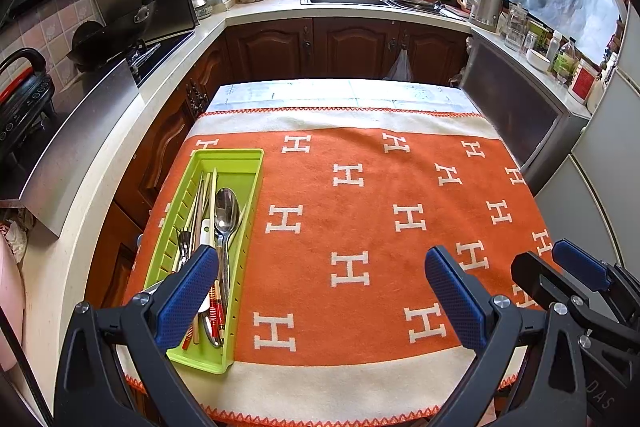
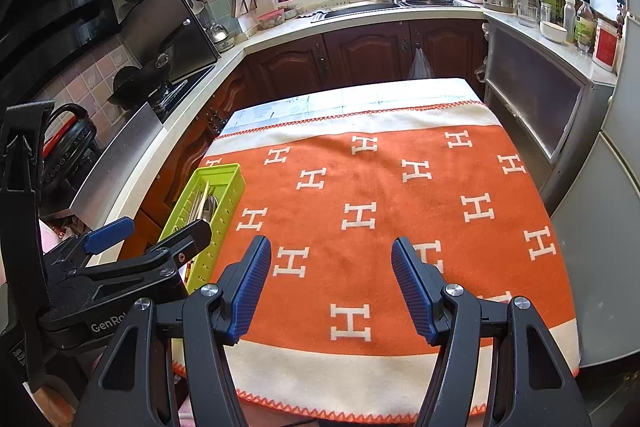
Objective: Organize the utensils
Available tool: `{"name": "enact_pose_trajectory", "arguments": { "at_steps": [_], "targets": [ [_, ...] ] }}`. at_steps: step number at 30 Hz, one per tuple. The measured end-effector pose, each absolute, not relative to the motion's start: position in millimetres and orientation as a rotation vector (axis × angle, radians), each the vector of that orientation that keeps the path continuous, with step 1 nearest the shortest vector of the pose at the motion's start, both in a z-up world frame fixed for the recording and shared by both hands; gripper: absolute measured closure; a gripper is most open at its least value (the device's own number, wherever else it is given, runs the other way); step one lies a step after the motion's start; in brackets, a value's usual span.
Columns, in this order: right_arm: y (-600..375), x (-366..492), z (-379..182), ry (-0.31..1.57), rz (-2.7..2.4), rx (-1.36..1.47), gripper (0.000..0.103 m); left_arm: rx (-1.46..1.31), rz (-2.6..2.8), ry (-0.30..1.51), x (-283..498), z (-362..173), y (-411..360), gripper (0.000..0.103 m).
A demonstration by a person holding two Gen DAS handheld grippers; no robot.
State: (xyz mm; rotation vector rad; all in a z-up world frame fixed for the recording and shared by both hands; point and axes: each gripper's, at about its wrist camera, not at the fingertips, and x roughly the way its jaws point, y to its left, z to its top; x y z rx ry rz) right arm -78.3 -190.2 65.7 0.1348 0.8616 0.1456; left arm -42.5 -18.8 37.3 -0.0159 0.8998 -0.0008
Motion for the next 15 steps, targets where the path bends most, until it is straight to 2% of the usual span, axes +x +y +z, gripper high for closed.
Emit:
{"name": "enact_pose_trajectory", "arguments": {
  "at_steps": [15],
  "targets": [
    [-191.4, -78.0, 64.9, 0.863, 0.146, 0.138, 0.039, -0.015, -0.002, 0.905, -43.5, 36.7, -19.0, 0.001]
  ]
}}
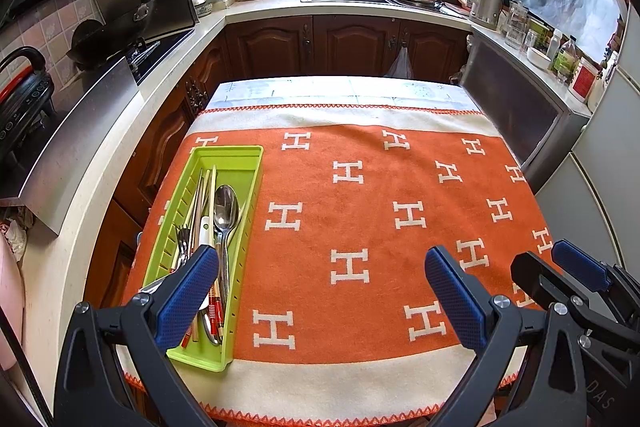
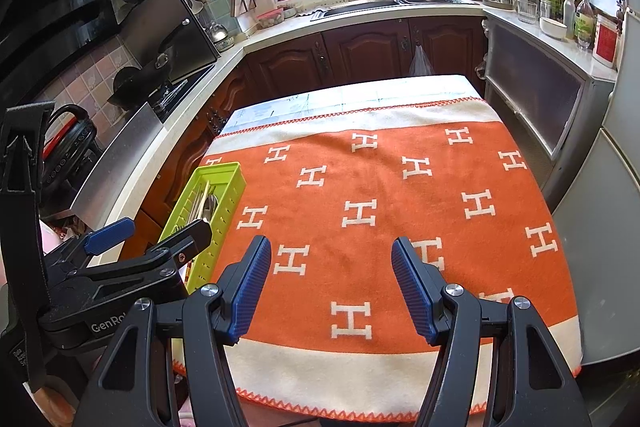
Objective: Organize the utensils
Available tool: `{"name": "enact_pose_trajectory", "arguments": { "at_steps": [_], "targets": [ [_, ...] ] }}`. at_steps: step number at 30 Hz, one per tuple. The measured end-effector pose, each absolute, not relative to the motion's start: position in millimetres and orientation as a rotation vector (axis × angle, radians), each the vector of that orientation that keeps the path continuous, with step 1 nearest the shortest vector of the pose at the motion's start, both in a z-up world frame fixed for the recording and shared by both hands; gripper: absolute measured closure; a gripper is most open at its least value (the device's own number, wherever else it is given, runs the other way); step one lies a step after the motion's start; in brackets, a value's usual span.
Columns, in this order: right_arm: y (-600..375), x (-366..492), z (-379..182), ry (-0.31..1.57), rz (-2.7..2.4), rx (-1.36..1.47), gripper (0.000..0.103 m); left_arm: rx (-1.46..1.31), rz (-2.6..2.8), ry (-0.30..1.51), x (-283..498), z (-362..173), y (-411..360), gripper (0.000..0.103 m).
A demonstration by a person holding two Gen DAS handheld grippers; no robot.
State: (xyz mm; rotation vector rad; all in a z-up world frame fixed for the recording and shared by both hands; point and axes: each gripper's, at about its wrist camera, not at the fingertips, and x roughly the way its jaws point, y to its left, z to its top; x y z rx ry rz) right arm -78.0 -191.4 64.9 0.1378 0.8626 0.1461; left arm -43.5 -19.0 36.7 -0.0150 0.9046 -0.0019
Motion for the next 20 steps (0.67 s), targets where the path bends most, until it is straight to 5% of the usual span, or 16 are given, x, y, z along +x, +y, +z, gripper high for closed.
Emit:
{"name": "enact_pose_trajectory", "arguments": {
  "at_steps": [20],
  "targets": [
    [-194.4, -76.3, 63.5, 0.866, 0.148, 0.142, 0.039, -0.012, -0.001, 0.909, -43.5, 36.3, -20.4, 0.001]
  ]
}}
